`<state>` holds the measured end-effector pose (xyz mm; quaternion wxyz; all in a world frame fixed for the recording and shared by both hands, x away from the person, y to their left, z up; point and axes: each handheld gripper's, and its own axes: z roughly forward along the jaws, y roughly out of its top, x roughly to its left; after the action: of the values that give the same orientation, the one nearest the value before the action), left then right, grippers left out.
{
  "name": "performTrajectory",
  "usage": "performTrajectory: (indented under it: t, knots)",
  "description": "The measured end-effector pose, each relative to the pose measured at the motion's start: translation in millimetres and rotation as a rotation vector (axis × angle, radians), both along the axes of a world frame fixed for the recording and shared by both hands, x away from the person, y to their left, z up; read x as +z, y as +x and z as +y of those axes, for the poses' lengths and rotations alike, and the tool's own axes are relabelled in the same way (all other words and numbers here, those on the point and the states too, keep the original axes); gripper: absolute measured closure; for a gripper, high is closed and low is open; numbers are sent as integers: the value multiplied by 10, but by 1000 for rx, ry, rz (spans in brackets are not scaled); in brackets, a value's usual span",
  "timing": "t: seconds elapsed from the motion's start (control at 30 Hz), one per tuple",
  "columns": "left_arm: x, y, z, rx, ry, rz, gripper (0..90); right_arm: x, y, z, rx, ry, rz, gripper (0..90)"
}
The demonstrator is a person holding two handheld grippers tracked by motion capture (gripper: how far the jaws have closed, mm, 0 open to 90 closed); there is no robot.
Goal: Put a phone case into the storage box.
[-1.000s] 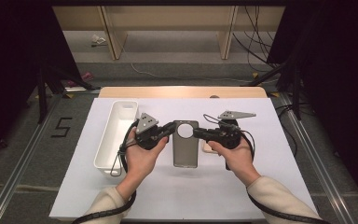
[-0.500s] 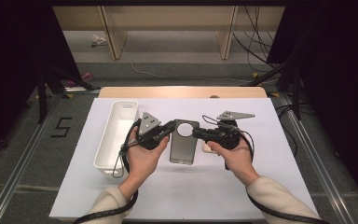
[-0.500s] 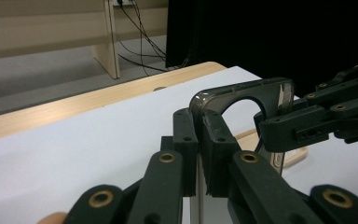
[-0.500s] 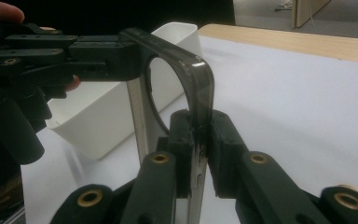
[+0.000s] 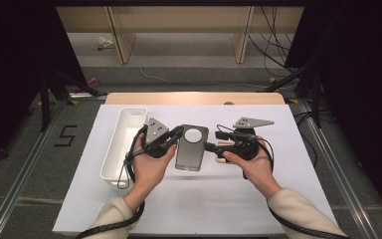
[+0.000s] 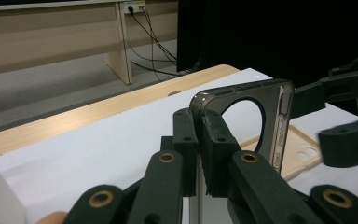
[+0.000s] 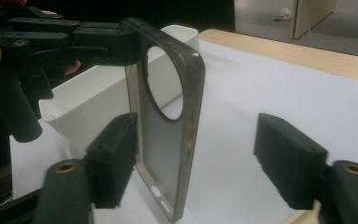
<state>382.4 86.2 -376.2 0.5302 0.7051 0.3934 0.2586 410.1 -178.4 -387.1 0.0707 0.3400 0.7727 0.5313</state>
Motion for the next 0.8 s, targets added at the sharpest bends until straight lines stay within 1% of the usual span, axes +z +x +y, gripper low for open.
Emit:
performTrajectory:
  t: [0.03,0.1,0.2,0.23,0.47,0.73,0.8]
  knots:
    - [3,3,11,4,-3,-1,850,-5,-4,-8,13,-3,0,228]
    - [17,12,46,11,-7,-3,850,-8,-9,-14,15,-6,-2,217]
    - [41,21,85,19,-12,-9,850,-18,-30,-34,24,-32,-22,181]
    - [50,23,98,20,-12,-11,849,-22,-42,-43,17,-37,-29,165]
    - [110,24,150,22,-15,-28,849,-34,-79,-114,1,-53,-43,169]
    - [196,42,235,31,-30,-44,849,-45,-119,-216,-13,-62,-55,168]
    - [223,47,259,33,-35,-50,850,-54,-130,-234,-25,-67,-58,171]
